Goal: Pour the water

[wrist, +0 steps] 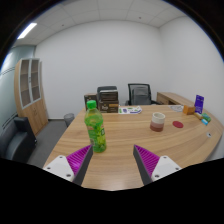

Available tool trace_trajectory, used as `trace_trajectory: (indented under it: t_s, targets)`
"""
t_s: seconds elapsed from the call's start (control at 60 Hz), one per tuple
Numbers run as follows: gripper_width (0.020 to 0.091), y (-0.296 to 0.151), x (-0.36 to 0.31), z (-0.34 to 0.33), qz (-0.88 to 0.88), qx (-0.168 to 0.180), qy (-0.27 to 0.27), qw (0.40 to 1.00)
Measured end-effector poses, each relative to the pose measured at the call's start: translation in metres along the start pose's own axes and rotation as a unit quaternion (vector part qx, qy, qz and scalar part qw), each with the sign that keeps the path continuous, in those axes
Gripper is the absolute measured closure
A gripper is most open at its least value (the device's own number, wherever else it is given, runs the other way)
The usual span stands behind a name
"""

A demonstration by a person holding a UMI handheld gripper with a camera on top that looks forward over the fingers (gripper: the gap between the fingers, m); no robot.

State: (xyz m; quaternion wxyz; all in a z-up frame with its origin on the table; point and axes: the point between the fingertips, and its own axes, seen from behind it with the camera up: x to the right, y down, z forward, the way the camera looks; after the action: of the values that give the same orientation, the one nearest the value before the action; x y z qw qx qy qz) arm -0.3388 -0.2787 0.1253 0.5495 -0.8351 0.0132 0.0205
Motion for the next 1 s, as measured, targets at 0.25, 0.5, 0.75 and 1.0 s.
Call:
trace_trajectory:
  t_s: [0.25,0.5,0.75,1.0]
  targets:
    - [0.0261,0.002,-0.100,0.093,-0.022,0.003,-0.004,1.000]
    - [0.0310,-0.007,-0.101,0.164,-0.048,0.006,0.016,0.999]
    - [0.0573,-0.013,-0.108,0.190,-0.036,0.055,0.006,0.998]
    - [0.0679,-0.015,-0.106,0.191,-0.026,0.067,0.005,0.997]
